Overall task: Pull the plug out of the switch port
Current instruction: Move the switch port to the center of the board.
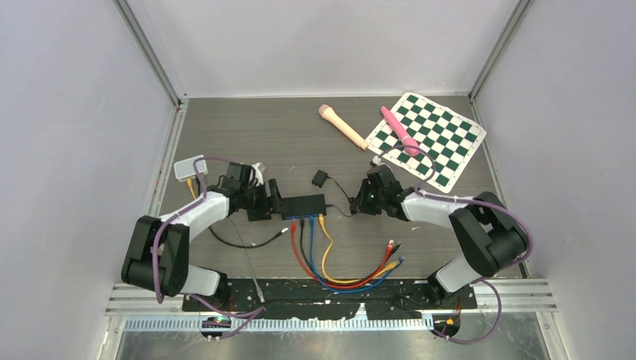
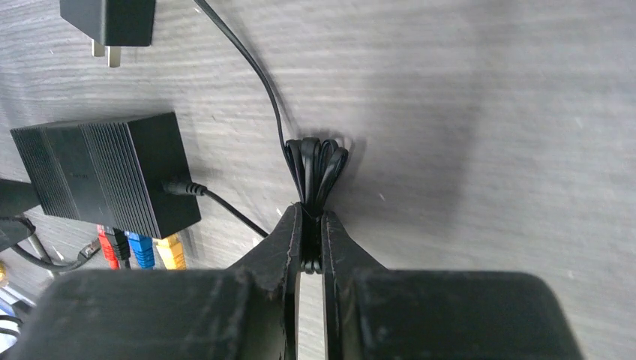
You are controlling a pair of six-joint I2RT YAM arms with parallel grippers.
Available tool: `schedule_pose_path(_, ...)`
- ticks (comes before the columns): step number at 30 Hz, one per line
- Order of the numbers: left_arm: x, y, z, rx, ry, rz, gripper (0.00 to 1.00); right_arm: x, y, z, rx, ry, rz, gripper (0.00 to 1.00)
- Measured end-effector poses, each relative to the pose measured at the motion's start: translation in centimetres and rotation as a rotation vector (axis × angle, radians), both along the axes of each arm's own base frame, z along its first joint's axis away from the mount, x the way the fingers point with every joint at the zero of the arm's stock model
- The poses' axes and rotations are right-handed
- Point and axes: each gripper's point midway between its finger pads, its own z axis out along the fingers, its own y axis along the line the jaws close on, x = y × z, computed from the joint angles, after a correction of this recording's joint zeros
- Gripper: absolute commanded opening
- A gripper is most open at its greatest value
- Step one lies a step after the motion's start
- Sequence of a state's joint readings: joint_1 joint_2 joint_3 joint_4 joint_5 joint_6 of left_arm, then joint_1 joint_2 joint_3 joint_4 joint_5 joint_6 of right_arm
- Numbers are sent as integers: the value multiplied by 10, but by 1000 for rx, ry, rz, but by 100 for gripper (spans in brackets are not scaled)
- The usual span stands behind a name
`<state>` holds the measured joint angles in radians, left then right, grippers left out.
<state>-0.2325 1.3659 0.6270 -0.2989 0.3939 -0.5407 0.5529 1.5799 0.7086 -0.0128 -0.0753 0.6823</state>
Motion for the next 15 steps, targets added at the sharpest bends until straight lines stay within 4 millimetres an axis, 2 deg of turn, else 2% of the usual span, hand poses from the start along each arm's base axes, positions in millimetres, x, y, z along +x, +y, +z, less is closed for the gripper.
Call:
schedule_pose_path(6,12,-43,9,-37,-40,-122,71,-20,-29,0,38,-22,-126,12)
schedule_pose_path(12,2,-75,0,-93,3,-192,70,-22,-82,1,43,-37,-305,17)
schedule_pose_path(14,2,-84,2,-115,2,-211,69,-22,-94,1,35,-37,-343,21)
schedule_pose_path(15,2,-89,2,-124,6,-220,69,-23,-100,1,29,-34,-358,27)
